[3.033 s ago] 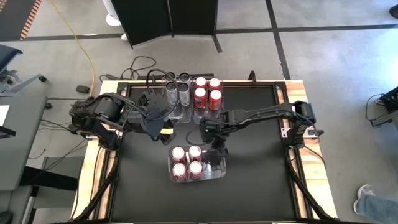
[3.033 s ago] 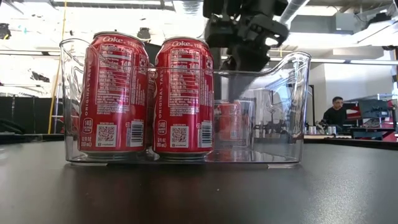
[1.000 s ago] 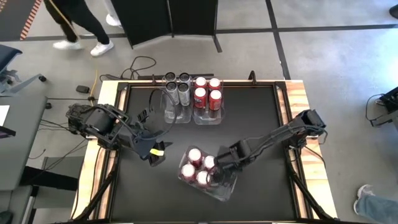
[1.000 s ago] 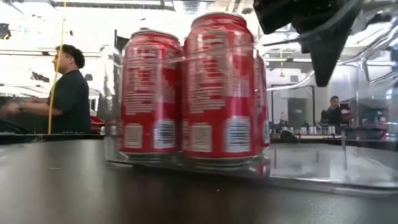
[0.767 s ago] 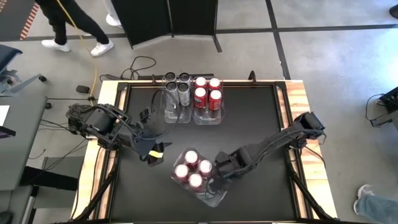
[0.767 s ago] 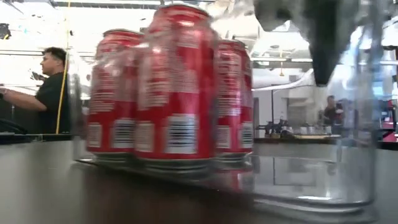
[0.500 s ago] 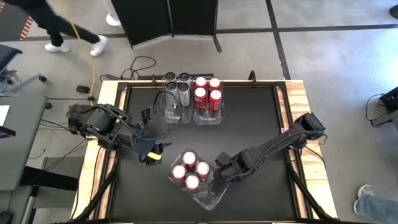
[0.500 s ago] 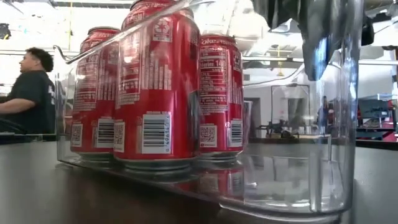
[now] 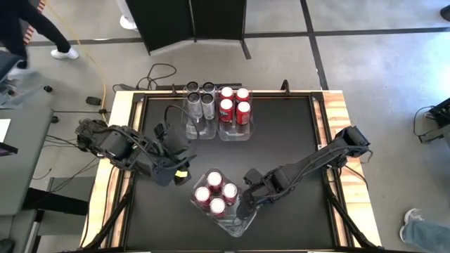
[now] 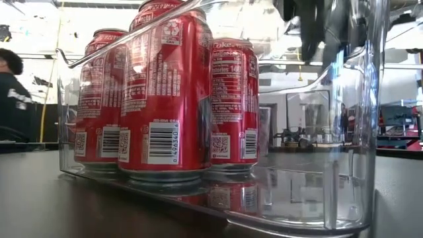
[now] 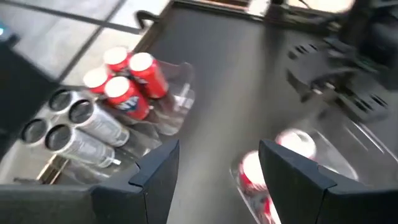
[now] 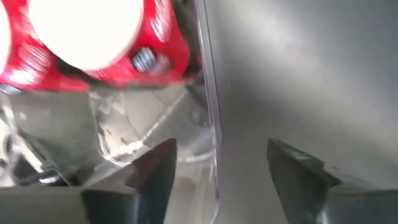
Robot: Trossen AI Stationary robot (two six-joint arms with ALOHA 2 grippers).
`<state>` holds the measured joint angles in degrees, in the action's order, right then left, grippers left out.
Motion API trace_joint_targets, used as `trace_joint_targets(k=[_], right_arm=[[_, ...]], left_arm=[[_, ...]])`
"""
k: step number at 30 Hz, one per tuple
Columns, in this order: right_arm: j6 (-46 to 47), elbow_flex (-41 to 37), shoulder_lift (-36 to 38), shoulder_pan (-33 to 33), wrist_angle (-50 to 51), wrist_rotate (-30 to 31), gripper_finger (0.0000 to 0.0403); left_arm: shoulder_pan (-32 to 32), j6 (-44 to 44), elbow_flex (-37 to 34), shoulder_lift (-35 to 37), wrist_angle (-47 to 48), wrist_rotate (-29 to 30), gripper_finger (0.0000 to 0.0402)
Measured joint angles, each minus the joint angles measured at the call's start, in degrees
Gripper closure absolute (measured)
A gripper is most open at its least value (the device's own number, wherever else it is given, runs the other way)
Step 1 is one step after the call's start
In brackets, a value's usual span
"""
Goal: Sort soda cans
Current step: Move the bottom transparent bin to the top right of the table
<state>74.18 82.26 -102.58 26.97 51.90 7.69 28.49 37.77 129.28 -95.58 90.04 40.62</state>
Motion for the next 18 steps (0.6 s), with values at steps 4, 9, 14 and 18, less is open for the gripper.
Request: trace_joint_targets(k=[4,9,14,18], right_arm=[[-3.4,0.0,2.8,-0.5,0.1,2.7,0.012],[-8.3,0.0,8.3,-1.1,2.4,5.8,0.012],[-11.7,0.0,13.6,-3.0,10.0,9.9,0.0122],[-15.1,0.0,16.8,-5.5,15.3,12.3,0.0122]], left_arm=[[0.7,4.3,-1.5,0.6,-0.1,1.4,0.0187],[0.7,9.0,-1.5,3.4,0.0,1.6,0.0188],[3.2,13.3,-1.5,7.4,0.0,3.2,0.0235],[6.1,14.9,-1.6,8.1,0.0,5.7,0.0316]])
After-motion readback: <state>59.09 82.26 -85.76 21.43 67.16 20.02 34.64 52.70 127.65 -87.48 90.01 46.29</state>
